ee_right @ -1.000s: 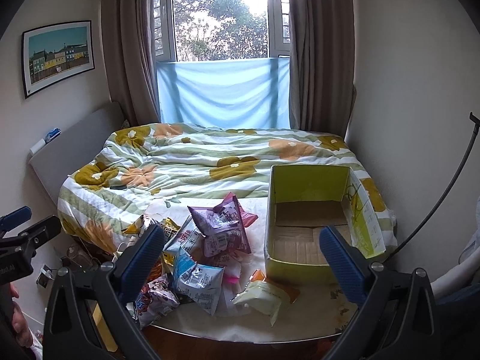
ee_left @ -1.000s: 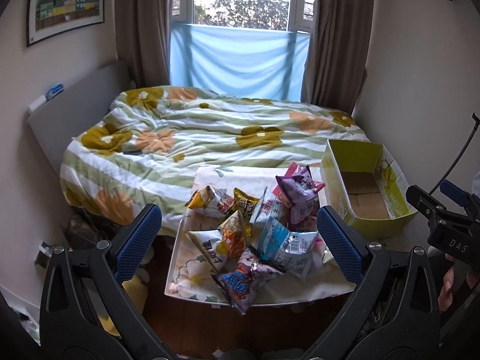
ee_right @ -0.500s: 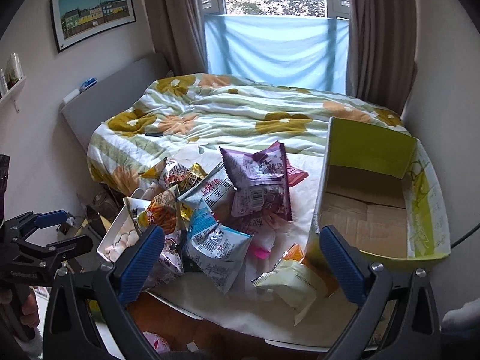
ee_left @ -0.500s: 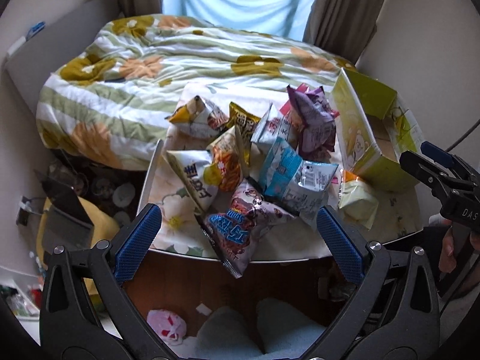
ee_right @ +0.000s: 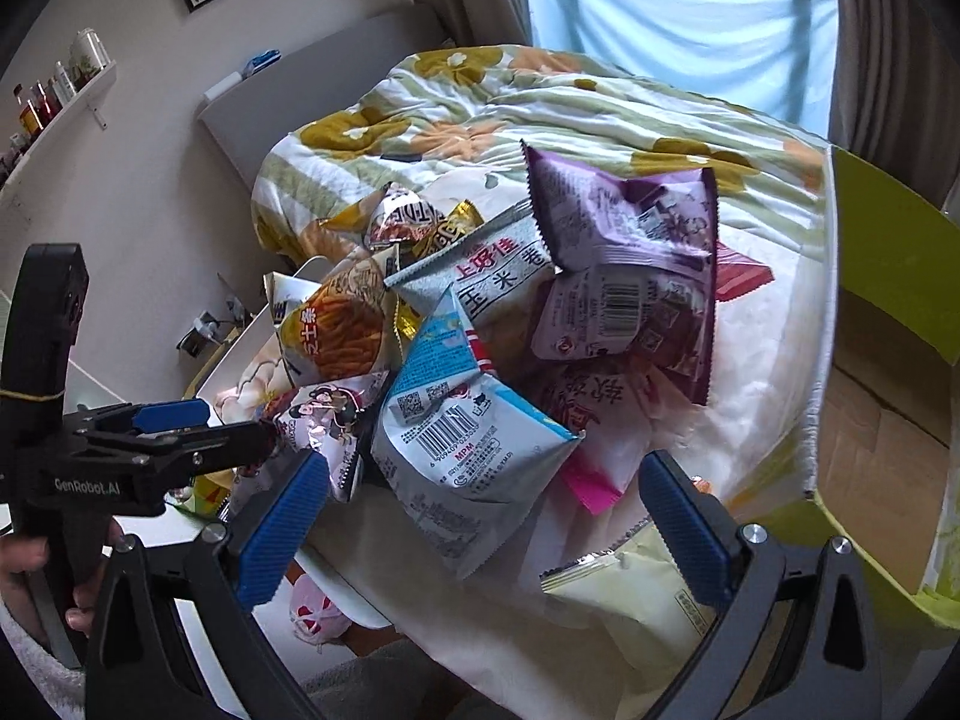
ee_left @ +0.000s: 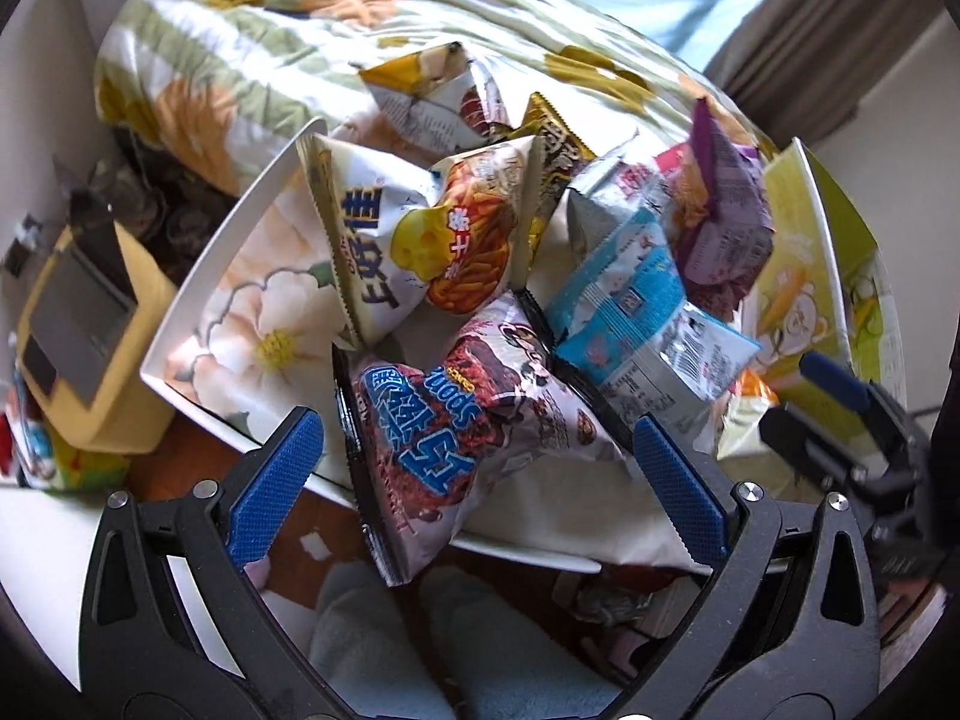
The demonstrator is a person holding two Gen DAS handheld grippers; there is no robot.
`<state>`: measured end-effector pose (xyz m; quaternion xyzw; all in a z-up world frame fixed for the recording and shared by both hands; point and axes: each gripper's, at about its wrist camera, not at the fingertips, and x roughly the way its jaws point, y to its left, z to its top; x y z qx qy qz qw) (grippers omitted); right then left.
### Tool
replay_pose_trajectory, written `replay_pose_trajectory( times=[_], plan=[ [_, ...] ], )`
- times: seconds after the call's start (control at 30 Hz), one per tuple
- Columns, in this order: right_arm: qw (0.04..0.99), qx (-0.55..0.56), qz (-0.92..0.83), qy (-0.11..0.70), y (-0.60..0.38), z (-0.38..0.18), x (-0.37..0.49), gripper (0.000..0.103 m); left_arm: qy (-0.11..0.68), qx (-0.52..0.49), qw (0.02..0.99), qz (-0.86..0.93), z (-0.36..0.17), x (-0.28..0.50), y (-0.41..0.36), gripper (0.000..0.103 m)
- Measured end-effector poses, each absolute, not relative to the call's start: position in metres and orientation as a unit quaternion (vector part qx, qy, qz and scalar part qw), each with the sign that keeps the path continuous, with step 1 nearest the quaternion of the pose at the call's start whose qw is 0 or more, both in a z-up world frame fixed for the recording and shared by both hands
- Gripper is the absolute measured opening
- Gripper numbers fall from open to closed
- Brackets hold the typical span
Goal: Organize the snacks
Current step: 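Grasp the red chip bag with the left gripper while the right grasps the light blue bag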
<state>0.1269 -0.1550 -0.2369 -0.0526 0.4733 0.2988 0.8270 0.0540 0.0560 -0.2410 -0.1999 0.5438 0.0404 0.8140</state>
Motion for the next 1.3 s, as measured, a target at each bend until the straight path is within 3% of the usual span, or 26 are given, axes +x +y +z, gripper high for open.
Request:
replay_pose_trajectory(
  times=[0.23, 0.4, 0.7, 0.77, 0.8, 0.87, 1.3],
  plan=[
    [0.807, -0.097, 0.338, 0.475, -0.138, -0.26, 0.14, 0.103, 0.551, -0.262, 0.789, 0.069, -0.268, 0.063, 0.069, 0.102],
    [0.791, -0.127, 0.363, 0.475, -0.128, -0.271, 0.147, 0.091, 0.566, -0.294, 0.767, 0.071, -0.29, 0.067, 0.074, 0.102],
    [0.773, -0.17, 0.393, 0.468, -0.118, -0.287, 0.141, 0.082, 0.589, -0.299, 0.749, 0.06, -0.303, 0.071, 0.069, 0.102],
    [0.765, -0.17, 0.399, 0.475, -0.114, -0.291, 0.142, 0.074, 0.608, -0.298, 0.733, 0.061, -0.314, 0.073, 0.068, 0.09],
    [0.761, -0.175, 0.402, 0.477, -0.112, -0.293, 0.141, 0.071, 0.612, -0.273, 0.739, 0.073, -0.315, 0.074, 0.064, 0.089],
    [0.761, -0.177, 0.407, 0.474, -0.108, -0.292, 0.14, 0.071, 0.606, -0.276, 0.743, 0.066, -0.315, 0.072, 0.062, 0.08],
    [0.764, -0.161, 0.41, 0.471, -0.107, -0.297, 0.14, 0.071, 0.598, -0.251, 0.758, 0.067, -0.303, 0.054, 0.058, 0.074]
  ],
)
